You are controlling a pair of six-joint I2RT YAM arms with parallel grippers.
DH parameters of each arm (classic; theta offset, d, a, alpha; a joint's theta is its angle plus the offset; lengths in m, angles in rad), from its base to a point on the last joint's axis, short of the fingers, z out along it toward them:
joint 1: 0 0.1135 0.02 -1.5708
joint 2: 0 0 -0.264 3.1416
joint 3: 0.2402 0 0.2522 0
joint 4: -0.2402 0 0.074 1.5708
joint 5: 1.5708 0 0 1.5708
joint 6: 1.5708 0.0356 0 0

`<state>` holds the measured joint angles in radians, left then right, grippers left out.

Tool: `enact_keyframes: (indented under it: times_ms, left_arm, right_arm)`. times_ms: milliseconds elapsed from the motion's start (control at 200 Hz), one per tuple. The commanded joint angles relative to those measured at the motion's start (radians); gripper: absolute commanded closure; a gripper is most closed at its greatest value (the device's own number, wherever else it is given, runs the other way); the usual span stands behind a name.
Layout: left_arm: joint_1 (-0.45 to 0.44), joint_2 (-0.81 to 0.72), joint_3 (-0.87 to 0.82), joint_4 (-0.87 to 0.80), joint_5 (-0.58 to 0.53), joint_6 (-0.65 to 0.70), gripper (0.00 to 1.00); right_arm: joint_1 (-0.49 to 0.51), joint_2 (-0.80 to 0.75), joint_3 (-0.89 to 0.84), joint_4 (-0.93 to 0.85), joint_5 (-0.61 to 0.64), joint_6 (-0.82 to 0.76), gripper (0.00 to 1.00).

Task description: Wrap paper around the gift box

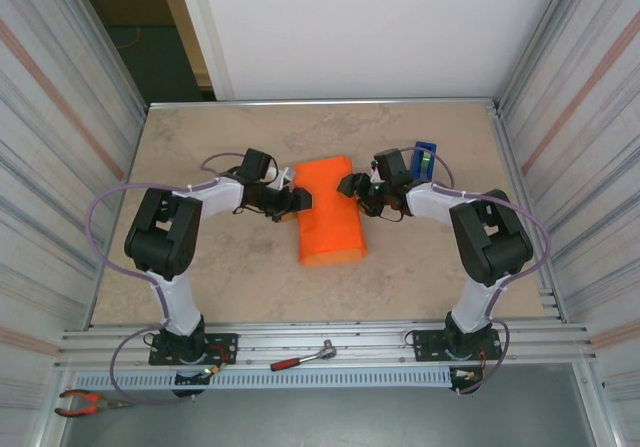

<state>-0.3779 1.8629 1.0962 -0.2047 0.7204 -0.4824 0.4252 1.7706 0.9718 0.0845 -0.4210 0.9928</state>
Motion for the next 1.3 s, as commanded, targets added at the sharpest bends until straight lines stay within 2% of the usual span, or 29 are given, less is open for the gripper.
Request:
enact_keyframes:
  times_ms: [0,160,401,451,541,732,882,1107,1293]
  left_arm:
    - [-0.015,0.024,-0.014,0.004,-0.013,0.032,0.33]
    - [-0.006,0.016,-0.022,0.006,-0.012,0.032,0.34]
    - [0.007,0.003,-0.028,-0.003,-0.014,0.038,0.34]
    - [0.007,0.001,-0.027,-0.008,-0.015,0.04,0.34]
    - [0.009,-0.001,-0.027,-0.014,-0.019,0.042,0.34]
    - [0.01,0.003,-0.023,-0.021,-0.022,0.048,0.34]
    - [0.016,0.008,-0.003,-0.038,-0.02,0.06,0.35]
    - [0.042,-0.013,0.044,-0.096,-0.008,0.09,0.34]
    - [0.077,-0.089,0.065,-0.123,0.012,0.094,0.33]
  right_arm:
    - [0.025,-0.076,-0.011,0.198,-0.133,0.08,0.39]
    - [0.04,-0.112,-0.012,0.198,-0.132,0.083,0.5]
    - [0.069,-0.134,-0.041,0.25,-0.126,0.12,0.55]
    - [0.072,-0.133,-0.056,0.267,-0.126,0.13,0.51]
    - [0.065,-0.135,-0.082,0.267,-0.114,0.128,0.34]
    - [0.015,-0.156,-0.135,0.266,-0.101,0.122,0.2]
    - [-0.045,-0.211,-0.17,0.186,-0.061,0.079,0.07]
    - [-0.12,-0.3,-0.23,0.107,-0.043,0.037,0.06]
    - [-0.129,-0.365,-0.264,0.016,-0.031,-0.028,0.17]
